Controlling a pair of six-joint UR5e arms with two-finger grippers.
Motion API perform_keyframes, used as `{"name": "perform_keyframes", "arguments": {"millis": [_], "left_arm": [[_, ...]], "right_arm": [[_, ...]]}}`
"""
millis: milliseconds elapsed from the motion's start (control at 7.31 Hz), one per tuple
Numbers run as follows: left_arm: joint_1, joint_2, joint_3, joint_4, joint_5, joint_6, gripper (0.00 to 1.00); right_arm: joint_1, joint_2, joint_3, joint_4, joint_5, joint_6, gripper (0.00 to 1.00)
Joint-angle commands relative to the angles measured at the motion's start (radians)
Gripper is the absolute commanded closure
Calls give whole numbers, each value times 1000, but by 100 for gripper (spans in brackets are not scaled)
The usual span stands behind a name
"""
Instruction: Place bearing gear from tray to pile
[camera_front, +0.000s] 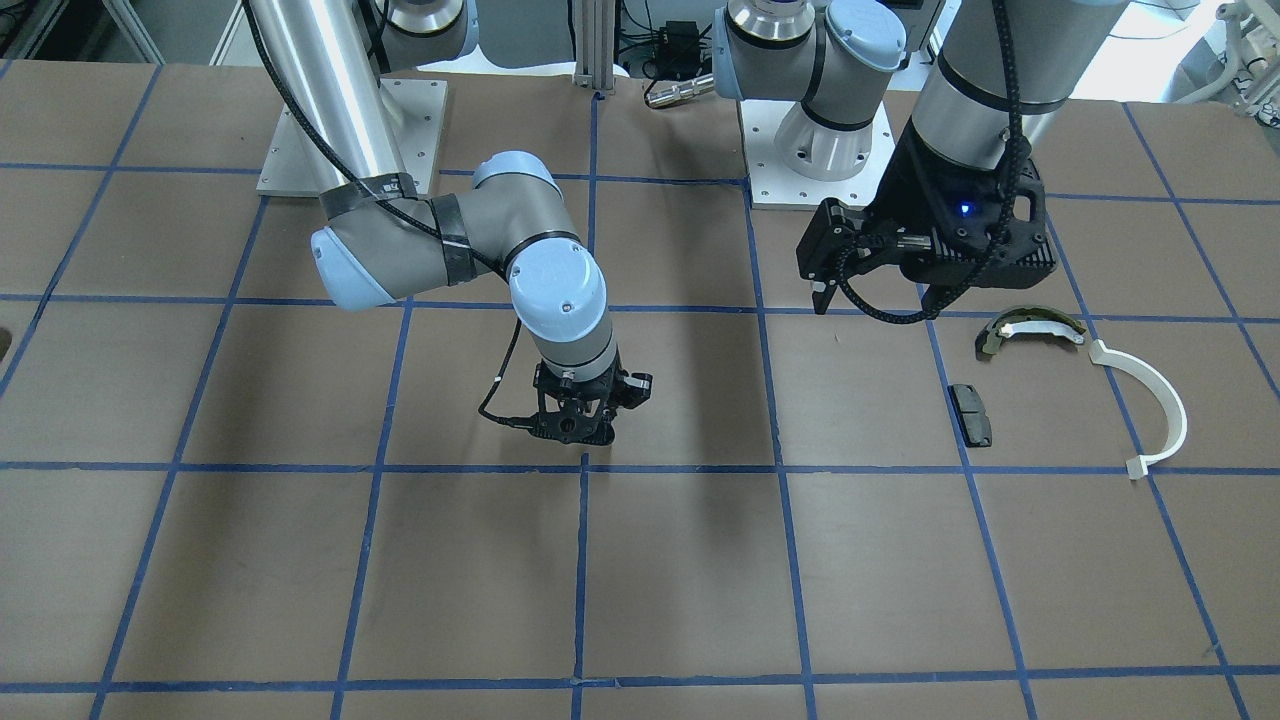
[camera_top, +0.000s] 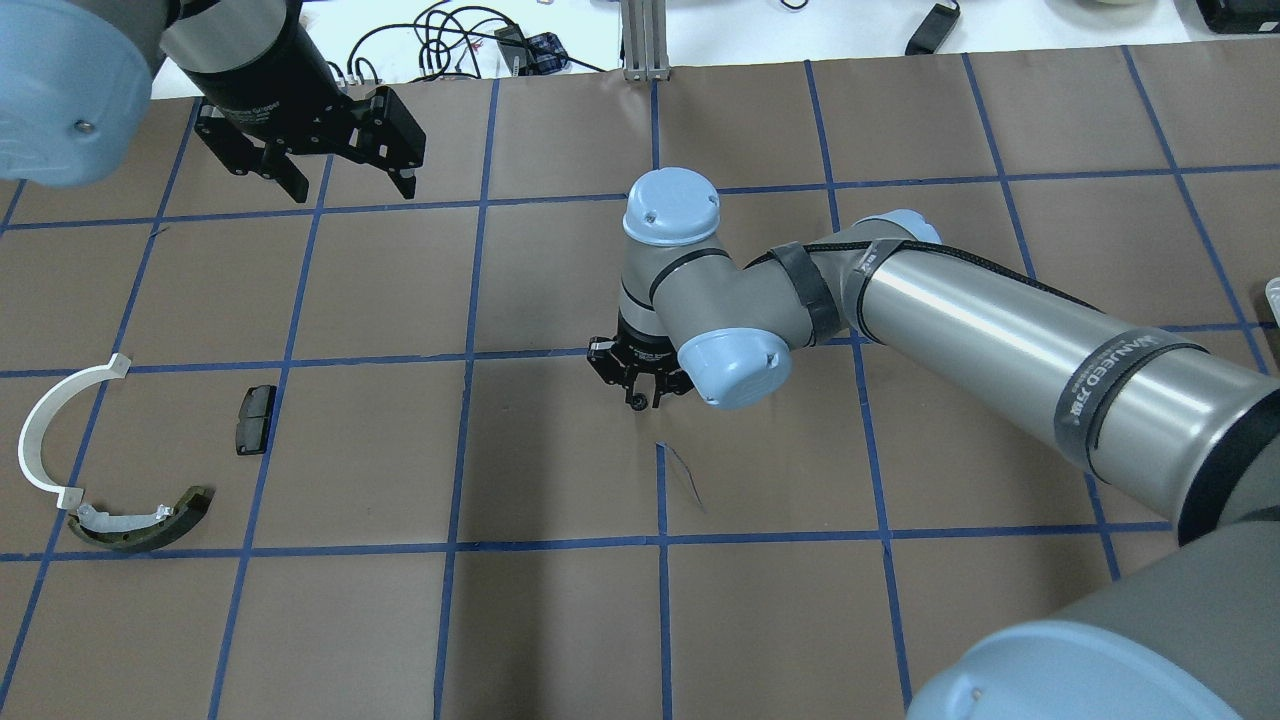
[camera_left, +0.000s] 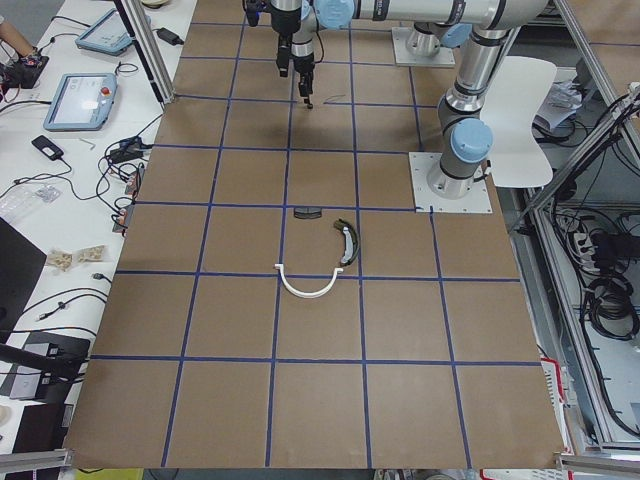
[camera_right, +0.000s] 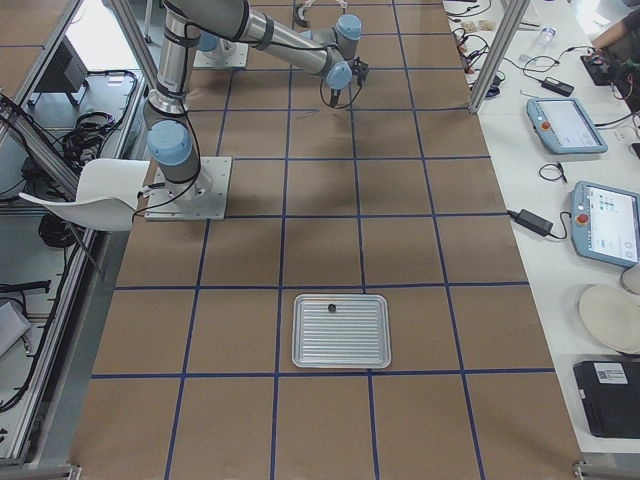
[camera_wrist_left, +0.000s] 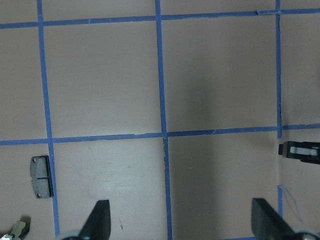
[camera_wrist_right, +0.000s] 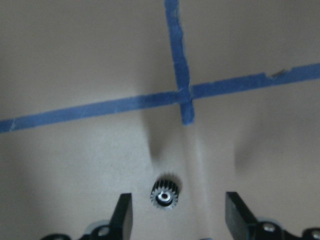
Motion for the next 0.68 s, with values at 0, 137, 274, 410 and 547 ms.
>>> {"name": "perform_keyframes", "arguments": {"millis": [0, 137, 274, 410, 547], "left_arm": [[-3, -10, -23, -6, -3, -24, 0], [-40, -10, -94, 12, -3, -96, 0], [-105, -19, -175, 130, -3, -169, 0], [-174, -44, -272, 251, -4, -276, 0], [-227, -76, -353, 372, -6, -349, 0]], "right_arm": [[-160, -57, 7, 30, -46, -87, 0], [-249, -89, 7, 50, -50, -204, 0], [-334, -135, 7, 119, -71, -288, 0], [-421, -172, 7, 173, -71, -401, 0], [-510, -200, 7, 213, -73, -532, 0]]}}
